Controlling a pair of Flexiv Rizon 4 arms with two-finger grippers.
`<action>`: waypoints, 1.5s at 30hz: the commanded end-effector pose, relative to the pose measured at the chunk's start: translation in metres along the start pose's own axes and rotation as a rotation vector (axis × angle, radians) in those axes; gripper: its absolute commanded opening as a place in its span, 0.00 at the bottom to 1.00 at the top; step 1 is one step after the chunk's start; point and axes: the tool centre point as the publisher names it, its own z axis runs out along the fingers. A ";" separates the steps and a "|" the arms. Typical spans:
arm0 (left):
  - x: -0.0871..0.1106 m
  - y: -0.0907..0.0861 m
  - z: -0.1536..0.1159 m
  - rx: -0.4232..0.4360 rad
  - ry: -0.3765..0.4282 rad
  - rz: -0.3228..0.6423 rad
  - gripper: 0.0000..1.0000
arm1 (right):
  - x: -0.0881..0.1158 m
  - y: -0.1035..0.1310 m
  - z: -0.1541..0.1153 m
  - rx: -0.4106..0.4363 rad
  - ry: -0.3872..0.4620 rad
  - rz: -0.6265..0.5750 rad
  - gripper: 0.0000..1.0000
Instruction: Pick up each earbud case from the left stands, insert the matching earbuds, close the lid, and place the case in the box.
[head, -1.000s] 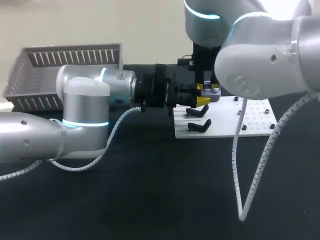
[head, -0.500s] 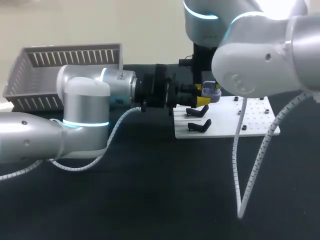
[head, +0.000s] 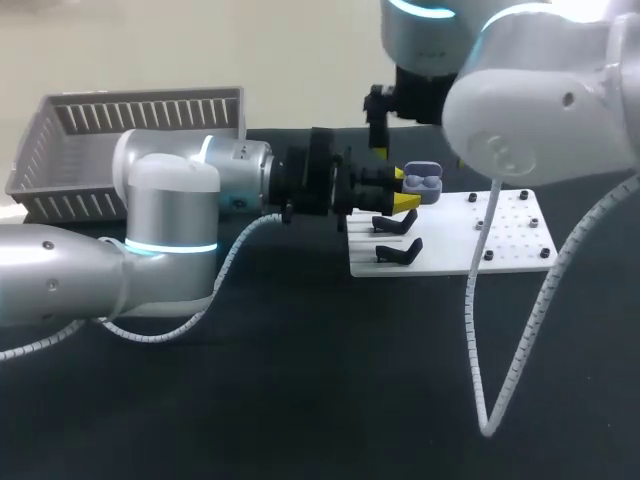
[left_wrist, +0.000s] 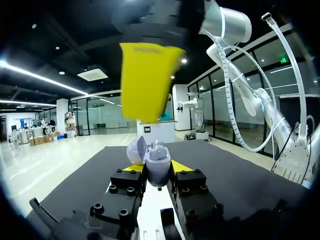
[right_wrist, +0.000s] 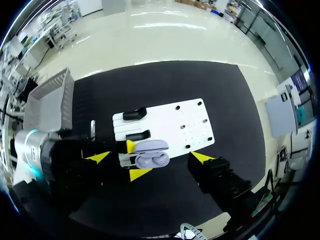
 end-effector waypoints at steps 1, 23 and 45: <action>0.000 -0.001 0.000 -0.006 -0.002 0.002 0.00 | -0.015 -0.017 0.004 -0.012 -0.004 0.128 1.00; 0.000 -0.001 0.000 -0.006 -0.002 0.002 0.00 | -0.029 -0.047 0.064 0.085 0.190 0.204 1.00; 0.000 -0.001 0.000 -0.006 -0.002 0.002 0.00 | 0.004 -0.059 0.029 0.067 0.105 0.180 1.00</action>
